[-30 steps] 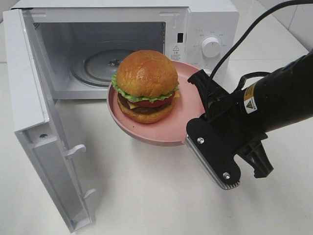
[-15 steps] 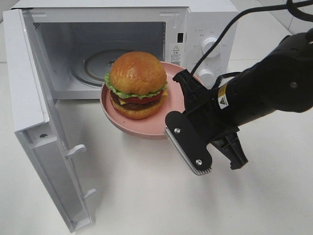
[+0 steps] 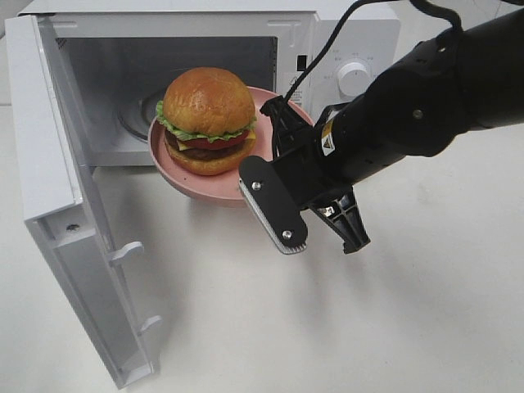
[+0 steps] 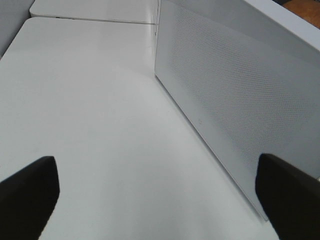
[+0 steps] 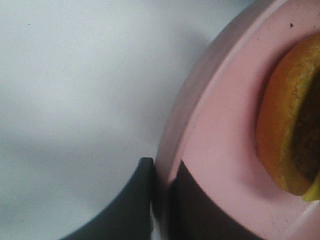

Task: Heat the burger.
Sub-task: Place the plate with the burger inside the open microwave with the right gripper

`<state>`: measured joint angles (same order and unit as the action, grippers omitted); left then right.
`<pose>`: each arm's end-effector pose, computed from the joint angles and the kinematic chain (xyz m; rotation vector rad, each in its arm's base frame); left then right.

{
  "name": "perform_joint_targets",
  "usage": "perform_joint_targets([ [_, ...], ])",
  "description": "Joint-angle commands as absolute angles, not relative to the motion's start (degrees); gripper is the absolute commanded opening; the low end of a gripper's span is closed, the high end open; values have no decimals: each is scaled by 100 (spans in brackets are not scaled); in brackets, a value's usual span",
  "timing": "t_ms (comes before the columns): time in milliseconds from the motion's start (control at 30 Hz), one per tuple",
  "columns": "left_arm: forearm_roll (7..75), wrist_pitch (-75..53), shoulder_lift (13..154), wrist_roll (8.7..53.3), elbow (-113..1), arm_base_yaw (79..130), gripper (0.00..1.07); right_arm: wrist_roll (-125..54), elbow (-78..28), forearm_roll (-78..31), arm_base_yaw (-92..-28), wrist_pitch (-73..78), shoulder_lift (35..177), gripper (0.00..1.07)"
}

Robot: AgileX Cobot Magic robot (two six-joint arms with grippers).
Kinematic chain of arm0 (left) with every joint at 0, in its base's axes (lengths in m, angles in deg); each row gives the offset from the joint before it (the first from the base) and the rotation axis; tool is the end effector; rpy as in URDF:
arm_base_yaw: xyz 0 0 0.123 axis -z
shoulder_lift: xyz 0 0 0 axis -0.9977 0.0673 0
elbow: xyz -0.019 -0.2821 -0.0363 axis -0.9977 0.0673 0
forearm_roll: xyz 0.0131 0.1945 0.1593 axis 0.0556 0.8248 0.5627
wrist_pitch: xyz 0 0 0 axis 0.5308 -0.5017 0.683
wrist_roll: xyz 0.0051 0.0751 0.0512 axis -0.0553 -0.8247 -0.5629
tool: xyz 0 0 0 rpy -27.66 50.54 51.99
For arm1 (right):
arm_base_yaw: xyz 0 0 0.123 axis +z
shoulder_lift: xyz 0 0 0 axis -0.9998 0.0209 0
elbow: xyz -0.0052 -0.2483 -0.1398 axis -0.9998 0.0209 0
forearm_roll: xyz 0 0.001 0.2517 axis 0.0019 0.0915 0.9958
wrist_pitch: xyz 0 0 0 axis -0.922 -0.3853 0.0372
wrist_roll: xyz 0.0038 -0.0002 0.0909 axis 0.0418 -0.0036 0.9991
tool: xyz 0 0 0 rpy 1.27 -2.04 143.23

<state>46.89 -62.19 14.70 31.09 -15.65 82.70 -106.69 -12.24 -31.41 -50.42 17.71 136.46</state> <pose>-0.0091 -0.0129 0.2816 0.0167 2.0336 -0.1055 0.2745 0.2143 0.1821 -2.1788 1.2269 -0.3679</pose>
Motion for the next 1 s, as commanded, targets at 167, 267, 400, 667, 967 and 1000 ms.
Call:
perform_joint_targets([
  [167, 4649, -6145, 1384, 3132, -1554, 8270, 100, -10571, -1734, -3107, -5053, 1433, 13904, 0],
  [267, 4649, -6145, 1384, 3132, -1554, 8270, 100, -10571, -1912, -3101, -5053, 1445, 14047, 0],
  [400, 4649, -6145, 1384, 3132, -1554, 8270, 100, -10571, -2152, -3101, -5053, 1468, 14253, 0],
  [667, 4649, -6145, 1384, 3132, -1554, 8270, 100, -10485, -2857, -3101, -5007, 1777, 14706, 0],
  [967, 4649, -6145, 1384, 3132, -1554, 8270, 100, -10273, -3591, -3119, -4984, 1943, 15273, 0],
  [1000, 4649, -6145, 1384, 3132, -1554, 8270, 100, -10273, -3751, -3119, -4984, 2018, 15382, 0],
])
